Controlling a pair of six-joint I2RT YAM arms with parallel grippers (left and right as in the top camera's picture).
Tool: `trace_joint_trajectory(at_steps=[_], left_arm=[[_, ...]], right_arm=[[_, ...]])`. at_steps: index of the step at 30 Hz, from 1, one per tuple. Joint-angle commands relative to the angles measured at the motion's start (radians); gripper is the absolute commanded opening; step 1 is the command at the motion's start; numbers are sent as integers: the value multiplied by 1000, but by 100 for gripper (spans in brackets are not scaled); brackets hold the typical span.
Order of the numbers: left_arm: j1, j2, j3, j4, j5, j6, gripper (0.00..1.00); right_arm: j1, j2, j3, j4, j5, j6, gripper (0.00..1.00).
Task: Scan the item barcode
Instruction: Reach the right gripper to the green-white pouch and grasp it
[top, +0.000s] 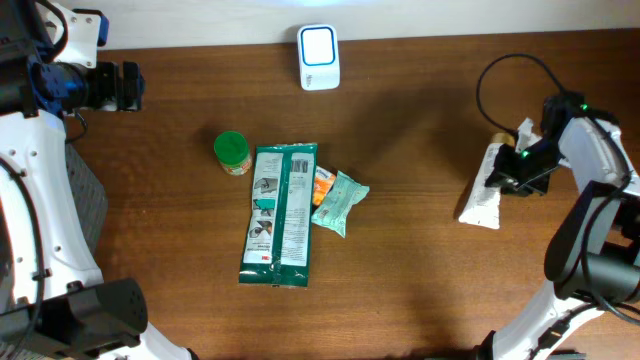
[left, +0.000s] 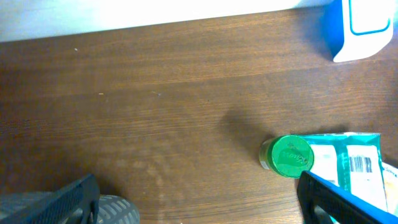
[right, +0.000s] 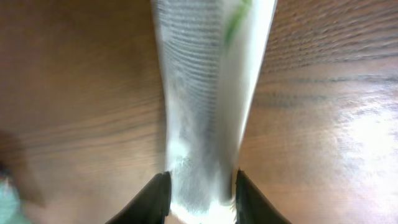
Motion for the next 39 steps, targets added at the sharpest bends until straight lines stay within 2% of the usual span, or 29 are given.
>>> trace_joint_trajectory(at_steps=[1,4,9,16,18,20,25,32,36,39], left_arm=[[2,-10,6,2,3,15,99],[2,-10,6,2,3,15,99],[2,-10,6,2,3,16,99],[2,-10,6,2,3,15,99],[2,-10,6,2,3,15,99],[2,-10,6,2,3,15,99],[2,-10,6,2,3,15,99],[2,-10,6,2,3,15,99],[2,-10,6,2,3,15,99],[2,-10,6,2,3,15,99]], right_arm=[[30,-3,185,-133,-10,-68,42],[122,-3,330,-235,-76,-170,50],[362,-2,355,-183,-77,-285,60],[631,31,354,-77,-29,-386,61],[659,66,354,-78,-42,-396,60],[686,156,354,-98,-128,-466,60],[687,292,354,-128,-216,-537,60],[686,330,354,-123,-245,-567,59],[687,348,352,-109,-245,-567,52],[686,381,346,-103,-245,-567,38]])
